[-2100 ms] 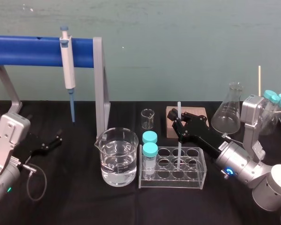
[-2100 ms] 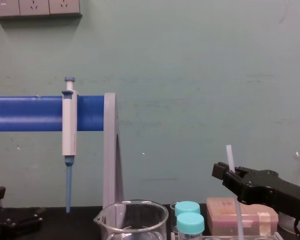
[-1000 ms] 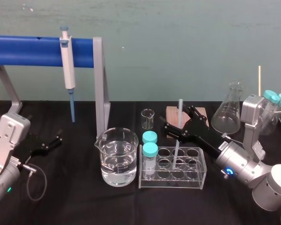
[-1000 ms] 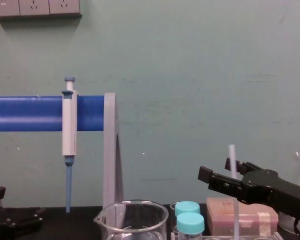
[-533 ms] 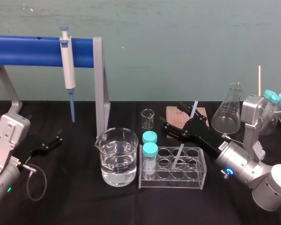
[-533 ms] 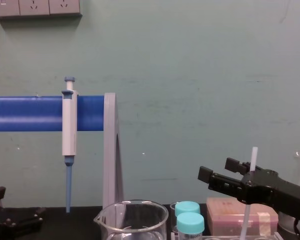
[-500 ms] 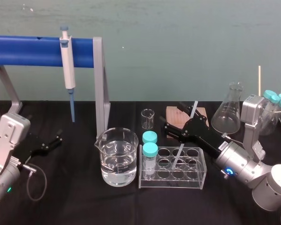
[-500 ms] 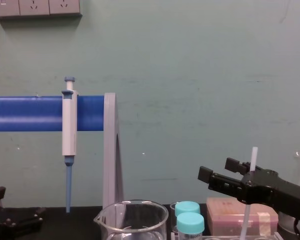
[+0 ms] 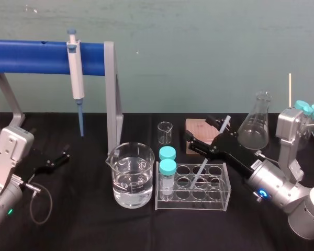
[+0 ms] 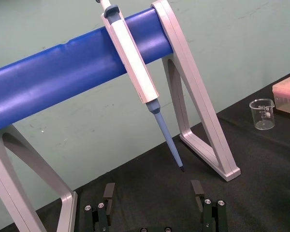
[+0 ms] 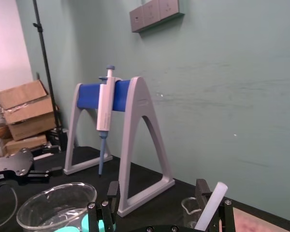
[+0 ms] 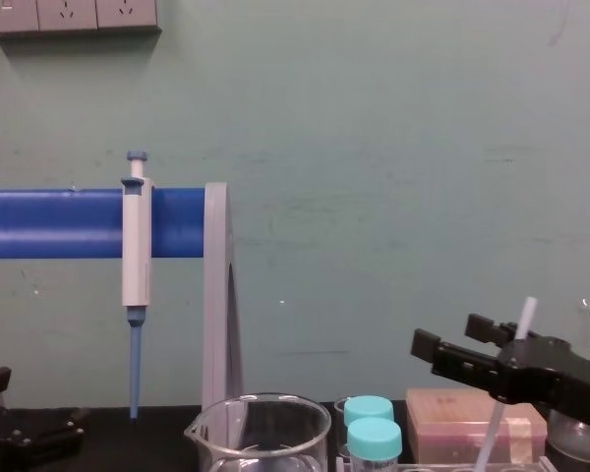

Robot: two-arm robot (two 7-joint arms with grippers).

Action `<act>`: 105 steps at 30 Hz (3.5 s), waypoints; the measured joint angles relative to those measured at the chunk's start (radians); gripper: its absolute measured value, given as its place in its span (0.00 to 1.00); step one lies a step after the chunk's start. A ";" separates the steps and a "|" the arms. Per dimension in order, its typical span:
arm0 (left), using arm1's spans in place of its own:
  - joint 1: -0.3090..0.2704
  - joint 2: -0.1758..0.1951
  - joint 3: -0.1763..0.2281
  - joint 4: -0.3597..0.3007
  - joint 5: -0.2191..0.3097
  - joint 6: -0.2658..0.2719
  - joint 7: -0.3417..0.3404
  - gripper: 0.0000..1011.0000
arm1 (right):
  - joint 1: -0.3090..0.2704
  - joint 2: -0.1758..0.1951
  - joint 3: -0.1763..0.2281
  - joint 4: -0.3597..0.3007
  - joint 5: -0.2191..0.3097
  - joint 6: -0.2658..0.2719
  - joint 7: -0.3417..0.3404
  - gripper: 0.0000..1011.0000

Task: Pick up the stirring rod with one hand, then place it down.

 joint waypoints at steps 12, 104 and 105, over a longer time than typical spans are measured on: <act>0.000 0.000 0.000 0.000 0.000 0.000 0.000 0.99 | -0.080 0.040 0.047 -0.085 0.004 0.028 -0.058 0.99; 0.000 0.000 0.000 0.000 0.000 0.000 0.000 0.99 | -0.245 0.071 0.216 -0.264 -0.177 0.184 -0.405 0.99; 0.000 0.000 0.000 0.000 0.000 0.000 0.000 0.99 | -0.245 0.071 0.216 -0.265 -0.177 0.184 -0.405 0.99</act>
